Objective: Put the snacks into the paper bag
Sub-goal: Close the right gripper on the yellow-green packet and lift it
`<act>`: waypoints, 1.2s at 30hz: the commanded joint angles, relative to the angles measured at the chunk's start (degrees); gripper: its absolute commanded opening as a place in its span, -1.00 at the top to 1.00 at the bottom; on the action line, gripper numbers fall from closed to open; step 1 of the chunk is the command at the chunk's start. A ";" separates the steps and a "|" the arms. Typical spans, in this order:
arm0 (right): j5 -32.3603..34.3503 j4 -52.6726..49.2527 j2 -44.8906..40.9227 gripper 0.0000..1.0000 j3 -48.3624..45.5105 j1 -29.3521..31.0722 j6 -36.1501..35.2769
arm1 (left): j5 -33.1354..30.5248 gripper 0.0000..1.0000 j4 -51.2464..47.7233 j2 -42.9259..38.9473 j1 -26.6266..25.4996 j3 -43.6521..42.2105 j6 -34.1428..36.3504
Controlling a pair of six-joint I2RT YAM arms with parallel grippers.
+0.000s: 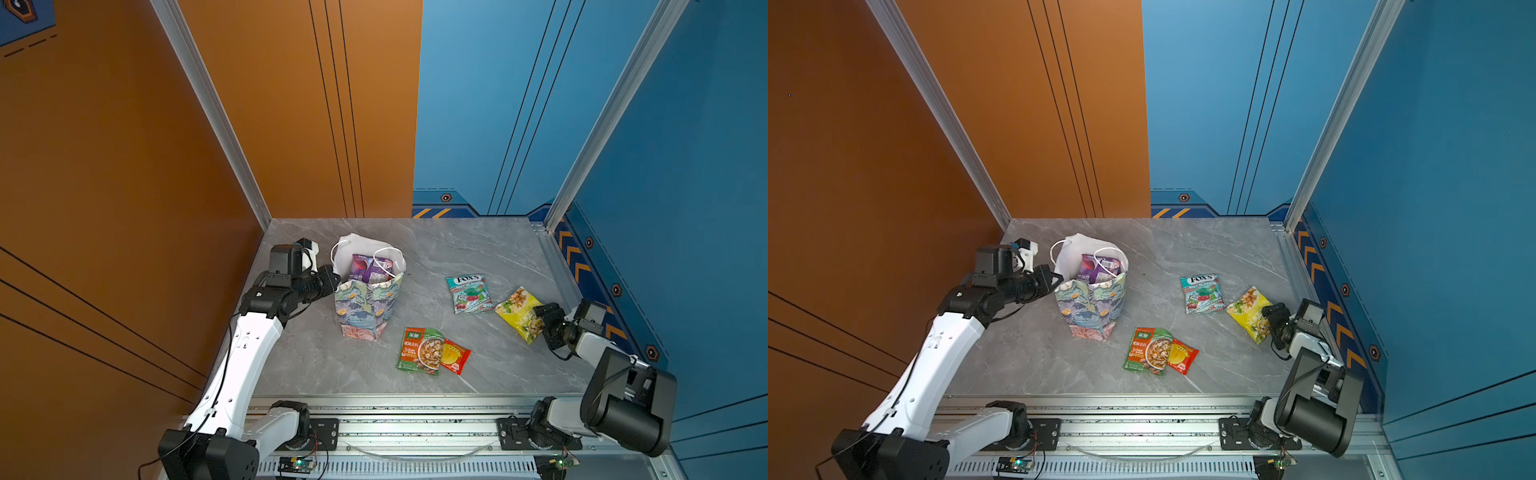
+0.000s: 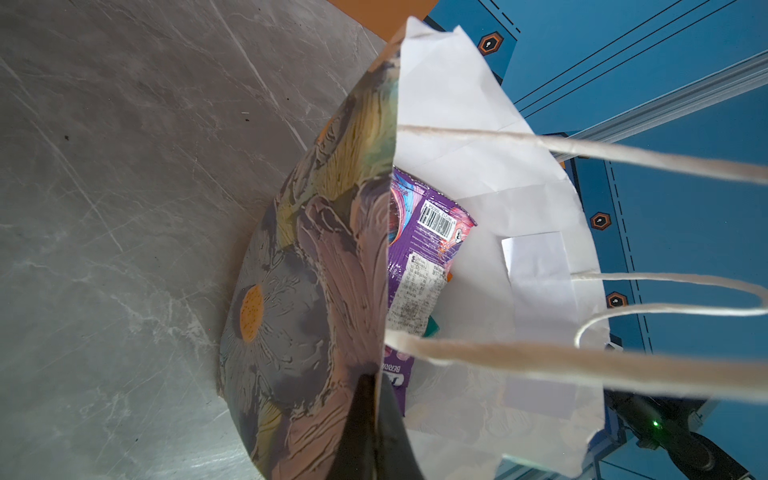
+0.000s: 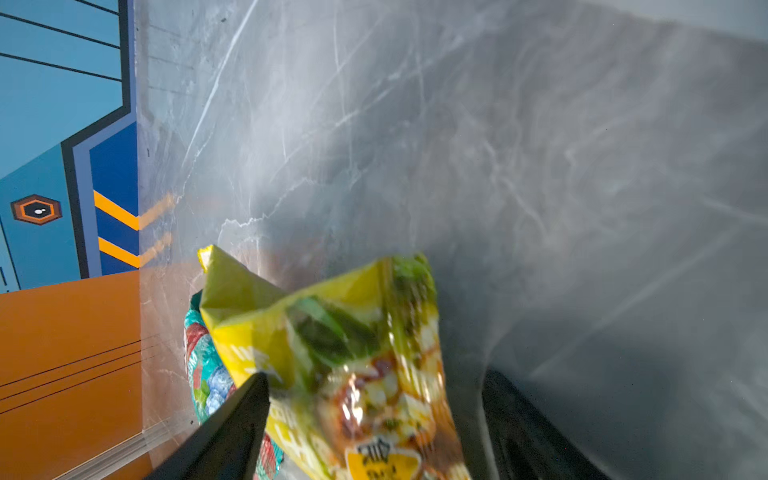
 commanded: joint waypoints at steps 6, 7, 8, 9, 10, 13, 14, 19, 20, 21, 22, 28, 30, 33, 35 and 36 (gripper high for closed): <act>-2.48 7.29 9.06 0.11 0.51 2.09 3.57 | 1.68 1.00 1.30 -0.97 0.55 -0.76 -0.10; -2.50 7.52 9.10 0.23 0.65 2.35 3.61 | 1.70 1.00 1.34 -1.06 0.63 -0.72 -0.12; -2.35 7.50 8.83 0.35 0.81 2.69 3.39 | 1.68 1.00 1.33 -1.01 0.64 -0.69 -0.12; -1.99 7.06 8.36 0.46 1.10 3.09 3.09 | 1.77 1.00 1.34 -1.06 0.64 -0.72 -0.18; -1.41 6.44 7.86 0.56 1.45 3.44 2.76 | 1.77 1.00 1.34 -1.04 0.65 -0.62 -0.22; 0.38 3.71 5.08 0.89 3.06 4.82 1.07 | 1.77 1.00 1.34 -0.90 0.64 -0.52 -0.29; 1.09 2.57 4.11 0.97 3.61 5.35 0.49 | 1.82 1.00 1.30 -0.84 0.64 -0.56 -0.33; 3.51 -2.66 0.22 1.00 7.63 8.45 -2.20 | 1.92 1.00 1.34 -0.94 0.64 -0.58 -0.32; 3.93 -3.48 -0.45 1.00 8.36 9.21 -2.40 | 1.86 1.00 1.32 -0.97 0.64 -0.61 -0.34; 4.22 -4.31 -1.28 1.00 9.09 9.91 -2.58 | 1.95 1.00 1.34 -0.99 0.64 -0.58 -0.31; 4.32 -4.96 -1.97 1.00 9.79 10.64 -2.78 | 1.93 1.00 1.33 -1.06 0.64 -0.57 -0.46; 9.51 -12.54 -7.57 1.00 17.46 17.90 -5.93 | 2.10 1.00 1.34 -1.30 0.64 -0.43 -0.41; 11.44 -14.86 -9.13 1.00 20.61 20.57 -6.99 | 2.22 1.00 1.30 -1.23 0.64 -0.28 -0.43; 14.48 -17.81 -10.10 1.00 25.47 25.02 -9.47 | 2.31 1.00 1.29 -1.27 0.64 -0.45 -0.51; 15.81 -20.10 -9.60 1.00 29.08 28.04 -11.40 | 2.38 1.00 1.31 -1.32 0.64 -0.56 -0.56; 16.21 -20.85 -9.08 1.00 31.01 29.55 -12.39 | 2.45 1.00 1.42 -1.32 0.64 -0.55 -0.55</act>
